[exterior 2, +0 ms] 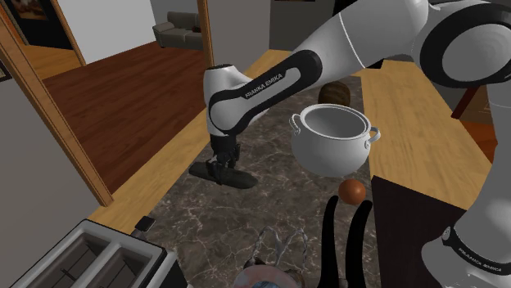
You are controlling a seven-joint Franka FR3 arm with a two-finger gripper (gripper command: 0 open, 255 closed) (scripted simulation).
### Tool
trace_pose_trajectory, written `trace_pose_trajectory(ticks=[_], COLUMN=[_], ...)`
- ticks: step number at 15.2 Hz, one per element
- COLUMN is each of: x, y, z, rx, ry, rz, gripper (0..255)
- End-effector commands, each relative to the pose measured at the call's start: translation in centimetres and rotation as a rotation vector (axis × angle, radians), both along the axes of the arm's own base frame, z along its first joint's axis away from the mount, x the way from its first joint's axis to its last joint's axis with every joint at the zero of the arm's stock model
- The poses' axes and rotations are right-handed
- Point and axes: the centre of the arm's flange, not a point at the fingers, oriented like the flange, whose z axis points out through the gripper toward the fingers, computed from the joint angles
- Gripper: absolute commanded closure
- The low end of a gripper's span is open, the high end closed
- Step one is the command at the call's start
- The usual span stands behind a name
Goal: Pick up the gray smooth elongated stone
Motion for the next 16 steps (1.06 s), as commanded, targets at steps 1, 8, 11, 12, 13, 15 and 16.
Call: trace_pose_trajectory(ticks=[1, 8, 11, 12, 13, 15, 16], x=[0.0, 0.0, 0.0, 0.0, 0.0, 0.0, 0.0], y=[0.0, 0.0, 0.0, 0.0, 0.0, 0.0, 0.0], z=[0.8, 4.5, 6.1, 6.6, 7.1, 7.7, 7.7], rx=[0.000, 0.000, 0.000, 0.000, 0.000, 0.000, 0.000], ry=[0.000, 0.000, 0.000, 0.000, 0.000, 0.000, 0.000], rz=[0.000, 0.000, 0.000, 0.000, 0.000, 0.000, 0.000], gripper=[255, 255, 255, 255, 255, 255, 255])
